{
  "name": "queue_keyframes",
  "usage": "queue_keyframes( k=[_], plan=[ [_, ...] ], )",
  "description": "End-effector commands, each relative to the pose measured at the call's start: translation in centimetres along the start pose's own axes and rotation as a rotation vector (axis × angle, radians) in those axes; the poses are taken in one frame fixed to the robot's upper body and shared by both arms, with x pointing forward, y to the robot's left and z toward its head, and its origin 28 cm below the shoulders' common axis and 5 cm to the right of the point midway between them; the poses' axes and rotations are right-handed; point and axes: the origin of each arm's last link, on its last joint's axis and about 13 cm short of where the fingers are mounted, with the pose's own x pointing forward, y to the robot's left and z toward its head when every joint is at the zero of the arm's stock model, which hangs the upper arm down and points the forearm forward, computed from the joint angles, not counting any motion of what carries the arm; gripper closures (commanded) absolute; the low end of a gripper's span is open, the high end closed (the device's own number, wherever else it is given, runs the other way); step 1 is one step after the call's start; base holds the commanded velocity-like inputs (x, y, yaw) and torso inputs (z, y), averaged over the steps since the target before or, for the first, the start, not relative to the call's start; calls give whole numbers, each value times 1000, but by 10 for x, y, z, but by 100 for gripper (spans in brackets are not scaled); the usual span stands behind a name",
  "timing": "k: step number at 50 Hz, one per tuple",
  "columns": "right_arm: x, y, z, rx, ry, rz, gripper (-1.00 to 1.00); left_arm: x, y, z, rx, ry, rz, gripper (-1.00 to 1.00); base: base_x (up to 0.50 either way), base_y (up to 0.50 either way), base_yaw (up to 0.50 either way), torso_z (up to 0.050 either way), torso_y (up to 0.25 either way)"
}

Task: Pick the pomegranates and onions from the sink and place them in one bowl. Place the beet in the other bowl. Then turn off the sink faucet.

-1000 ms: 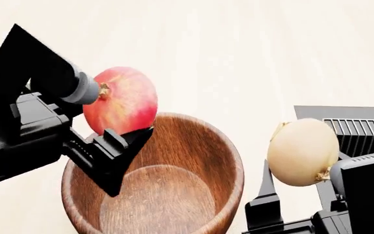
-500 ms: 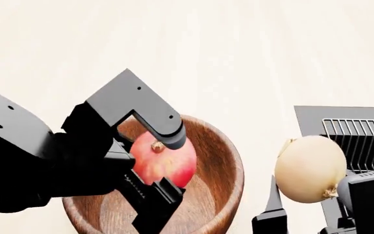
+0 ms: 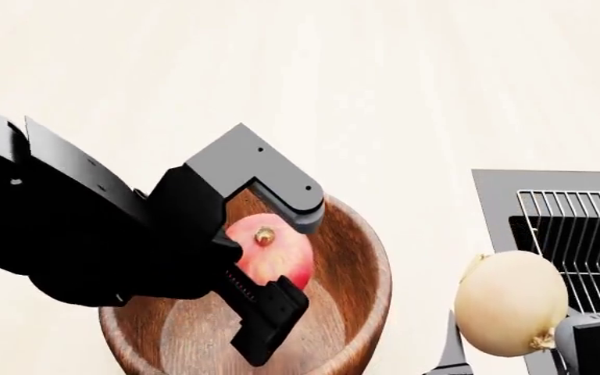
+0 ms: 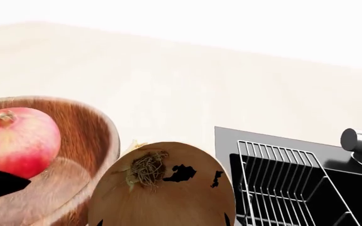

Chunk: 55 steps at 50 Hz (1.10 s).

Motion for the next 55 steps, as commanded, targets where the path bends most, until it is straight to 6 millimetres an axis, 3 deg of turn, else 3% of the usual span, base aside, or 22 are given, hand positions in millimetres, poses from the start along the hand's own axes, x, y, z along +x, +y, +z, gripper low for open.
queue_keyframes(
  k=[1, 9, 10, 21, 25, 33, 35, 38, 43, 47, 51, 53, 55],
  plan=[
    [-1, 0, 0, -18, -7, 3, 100, 12, 0, -3, -10, 35, -59, 100, 0, 0, 0, 0, 0],
    [0, 0, 1, -20, -2, 5, 100, 8, 0, -3, -8, 34, -56, 100, 0, 0, 0, 1, 1],
    [0, 0, 2, -20, -4, 4, 100, 8, 0, -2, -3, 30, -54, -100, 0, 0, 0, 0, 0],
    [5, 0, 17, -30, -16, 37, 100, 2, 10, 5, 13, -22, -78, -100, 0, 0, 0, 0, 0],
    [10, -1, 22, -36, 3, 49, 100, -13, 20, 14, -16, -82, -87, -100, 0, 0, 0, 0, 0],
    [19, -7, 71, -58, 42, 136, 100, -50, 44, 20, -71, -235, -54, -100, 0, 0, 0, 0, 0],
    [20, -7, 75, -48, 53, 154, 100, -58, 48, 18, -95, -276, -36, -100, 0, 0, 0, 0, 0],
    [24, -10, 103, -65, 63, 219, 100, -71, 61, 11, -110, -340, 21, -100, 0, 0, 0, 0, 0],
    [34, -12, 130, -39, 96, 335, 100, -78, 75, -9, -96, -440, 130, -100, 0, 0, 0, 0, 2],
    [50, -9, 152, -16, 208, 495, 100, -91, 89, -22, -226, -554, 268, -100, 0, 0, 0, 0, 0],
    [70, -5, 165, -17, 282, 565, 100, -81, 90, -51, -280, -641, 345, -100, 0, 0, 0, 0, 0],
    [82, -3, 167, 11, 308, 597, 100, -68, 81, -72, -187, -714, 435, -100, 0, 0, 0, 0, 0],
    [91, 0, 168, 24, 328, 627, 100, -64, 80, -80, -324, -719, 446, -100, 0, 0, 0, 0, 0]
  ],
)
